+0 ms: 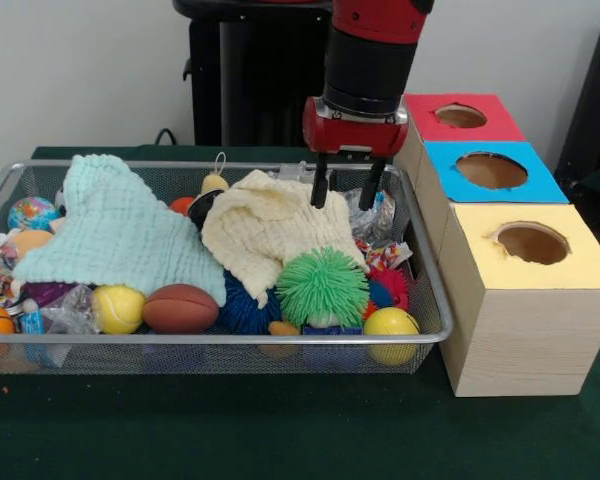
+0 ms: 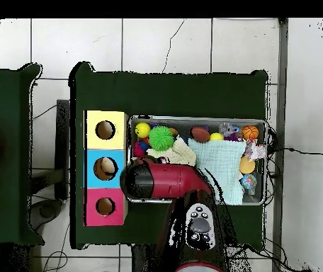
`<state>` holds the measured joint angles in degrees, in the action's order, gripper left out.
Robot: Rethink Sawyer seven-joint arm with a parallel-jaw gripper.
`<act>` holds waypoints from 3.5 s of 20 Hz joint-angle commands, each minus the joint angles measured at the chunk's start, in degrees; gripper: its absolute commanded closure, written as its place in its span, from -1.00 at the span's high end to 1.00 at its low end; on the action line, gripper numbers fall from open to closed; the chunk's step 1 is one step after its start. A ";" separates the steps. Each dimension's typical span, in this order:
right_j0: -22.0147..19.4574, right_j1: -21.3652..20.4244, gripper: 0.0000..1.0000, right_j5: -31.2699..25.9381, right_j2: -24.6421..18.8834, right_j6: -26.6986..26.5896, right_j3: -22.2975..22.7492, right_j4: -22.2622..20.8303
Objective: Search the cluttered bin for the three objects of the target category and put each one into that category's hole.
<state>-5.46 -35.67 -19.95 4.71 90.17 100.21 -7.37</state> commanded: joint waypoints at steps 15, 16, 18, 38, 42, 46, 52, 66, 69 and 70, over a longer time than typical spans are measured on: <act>2.10 6.32 1.00 -1.55 -0.03 11.27 -4.42 2.57; 2.32 6.65 1.00 -1.78 0.11 11.33 -4.70 2.61; 2.67 7.32 1.00 -2.66 0.12 11.17 -5.44 2.73; 0.58 6.75 1.00 -12.18 -2.97 7.40 -3.39 3.14; -0.46 5.94 1.00 -9.31 -3.94 7.55 0.26 2.62; -0.78 6.54 1.00 -5.17 -4.41 9.11 2.31 2.53; -0.93 10.78 1.00 0.62 -5.23 10.49 0.96 2.12; -1.29 10.56 1.00 3.78 -9.12 12.27 4.85 5.70; -1.06 9.35 1.00 2.21 -9.37 12.55 5.82 6.93; -1.07 9.06 1.00 1.69 -9.46 12.63 6.18 7.33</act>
<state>-6.59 -27.70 -17.26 1.70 90.17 100.89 -3.82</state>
